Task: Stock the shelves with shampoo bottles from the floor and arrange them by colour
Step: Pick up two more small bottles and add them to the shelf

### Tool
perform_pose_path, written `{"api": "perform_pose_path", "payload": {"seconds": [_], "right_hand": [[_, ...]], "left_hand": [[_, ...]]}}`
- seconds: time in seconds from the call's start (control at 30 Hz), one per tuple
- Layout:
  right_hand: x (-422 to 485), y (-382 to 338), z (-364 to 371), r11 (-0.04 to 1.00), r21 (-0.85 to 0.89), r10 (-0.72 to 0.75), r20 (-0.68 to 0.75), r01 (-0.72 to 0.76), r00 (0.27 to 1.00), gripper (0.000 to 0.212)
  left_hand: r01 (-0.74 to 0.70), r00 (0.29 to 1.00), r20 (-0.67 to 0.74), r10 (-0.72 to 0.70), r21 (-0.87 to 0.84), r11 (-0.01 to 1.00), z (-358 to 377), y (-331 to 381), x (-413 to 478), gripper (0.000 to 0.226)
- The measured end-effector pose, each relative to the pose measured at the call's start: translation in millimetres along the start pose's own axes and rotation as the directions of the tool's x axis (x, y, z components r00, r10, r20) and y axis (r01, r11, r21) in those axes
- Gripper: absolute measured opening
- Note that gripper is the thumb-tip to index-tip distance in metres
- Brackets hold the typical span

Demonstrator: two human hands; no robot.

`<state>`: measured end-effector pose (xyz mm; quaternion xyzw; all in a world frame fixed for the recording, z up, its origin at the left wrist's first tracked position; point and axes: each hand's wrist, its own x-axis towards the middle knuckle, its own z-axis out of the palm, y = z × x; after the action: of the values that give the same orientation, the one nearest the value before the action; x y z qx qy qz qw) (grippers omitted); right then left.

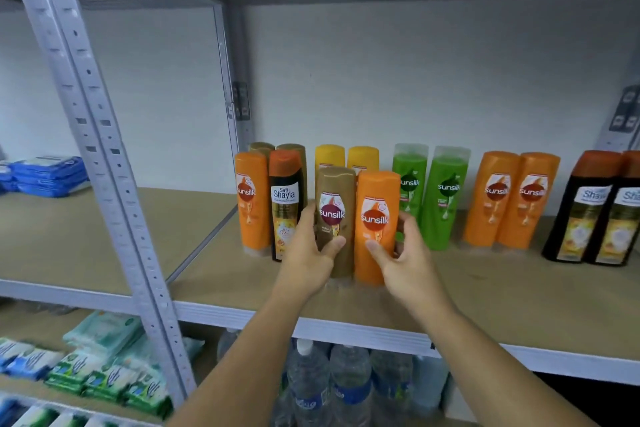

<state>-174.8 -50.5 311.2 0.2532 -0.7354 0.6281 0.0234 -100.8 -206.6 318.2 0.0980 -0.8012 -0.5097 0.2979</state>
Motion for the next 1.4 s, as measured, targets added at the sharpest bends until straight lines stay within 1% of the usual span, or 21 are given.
{"api": "perform_pose_path", "payload": {"seconds": [0.07, 0.13, 0.2, 0.27, 0.43, 0.53, 0.63, 0.73, 0.97, 1.1, 1.23, 1.33, 1.4], "right_hand": [[7, 5, -1, 1.0, -0.005, -0.002, 0.038, 0.002, 0.999, 0.06], [8, 13, -3, 0.998, -0.06, 0.015, 0.096, -0.01, 0.995, 0.065], [4, 26, -5, 0.987, -0.16, 0.041, 0.159, -0.015, 0.986, 0.067], [2, 38, -5, 0.97, -0.241, 0.061, 0.187, -0.014, 0.98, 0.066], [18, 45, 0, 0.945, -0.327, 0.065, 0.162, -0.009, 0.985, 0.056], [22, 45, 5, 0.947, -0.32, 0.061, 0.127, -0.017, 0.99, 0.053], [21, 49, 7, 0.942, -0.335, 0.044, 0.092, -0.01, 0.995, 0.057], [19, 52, 7, 0.94, -0.342, 0.039, 0.094, -0.004, 0.995, 0.057], [19, 53, 9, 0.935, -0.354, 0.035, 0.076, -0.006, 0.997, 0.054], [20, 52, 10, 0.914, -0.406, 0.036, 0.08, 0.0, 0.996, 0.05], [18, 48, 11, 0.886, -0.464, 0.059, 0.095, -0.008, 0.994, 0.046], [15, 46, 10, 0.845, -0.535, 0.094, 0.118, -0.017, 0.988, 0.041], [12, 47, 8, 0.796, -0.605, 0.121, 0.145, -0.009, 0.982, 0.047]], "left_hand": [[-0.004, 1.0, 0.025, 0.003, 0.035, 0.999, 1, -5, 4, 0.071], [0.018, 0.996, 0.08, -0.027, 0.117, 0.993, 1, -14, 4, 0.074], [0.057, 0.991, 0.108, -0.079, 0.193, 0.98, 2, -25, 3, 0.068], [0.084, 0.991, 0.088, -0.105, 0.219, 0.972, 3, -32, 2, 0.061], [0.045, 0.999, -0.019, -0.042, 0.269, 0.962, 5, -43, 9, 0.058], [0.074, 0.997, -0.049, -0.061, 0.318, 0.945, 7, -50, 15, 0.054], [0.093, 0.995, -0.06, -0.076, 0.361, 0.928, 10, -56, 21, 0.052], [0.101, 0.995, -0.057, -0.086, 0.387, 0.916, 14, -60, 21, 0.052], [0.078, 0.996, -0.077, -0.05, 0.43, 0.899, 15, -60, 17, 0.055], [0.053, 0.995, -0.097, -0.01, 0.452, 0.89, 13, -56, 14, 0.056], [0.051, 0.998, -0.055, -0.026, 0.511, 0.858, 9, -56, 11, 0.054], [0.013, 1.0, 0.015, -0.026, 0.573, 0.82, 6, -55, 4, 0.053], [-0.015, 0.997, 0.066, -0.03, 0.591, 0.806, 1, -53, -3, 0.059]]}}
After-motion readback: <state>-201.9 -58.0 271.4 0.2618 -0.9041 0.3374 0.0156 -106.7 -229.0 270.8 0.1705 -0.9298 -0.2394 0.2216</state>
